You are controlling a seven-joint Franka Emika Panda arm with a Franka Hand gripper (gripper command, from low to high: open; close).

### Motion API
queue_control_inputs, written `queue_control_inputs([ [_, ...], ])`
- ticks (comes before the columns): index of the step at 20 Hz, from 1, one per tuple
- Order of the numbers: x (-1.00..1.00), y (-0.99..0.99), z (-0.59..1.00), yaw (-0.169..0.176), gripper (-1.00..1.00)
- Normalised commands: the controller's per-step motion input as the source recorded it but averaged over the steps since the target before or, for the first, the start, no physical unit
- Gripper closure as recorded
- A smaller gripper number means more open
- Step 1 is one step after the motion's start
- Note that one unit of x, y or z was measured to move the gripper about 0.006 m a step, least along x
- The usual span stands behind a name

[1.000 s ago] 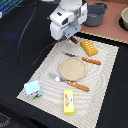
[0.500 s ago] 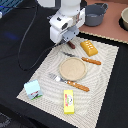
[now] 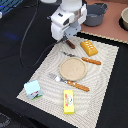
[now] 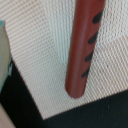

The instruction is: Interact with the objects in diverse but meaningful ways.

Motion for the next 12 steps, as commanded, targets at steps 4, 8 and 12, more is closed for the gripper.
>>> queue_control_inputs([
  [4,0.5,0.0,0.57,-0.126,-1.0],
  [8,0.58,-0.05,0.23,-0.143,-1.0],
  [12,0.6,-0.03,0.17,-0.139,-1.0],
])
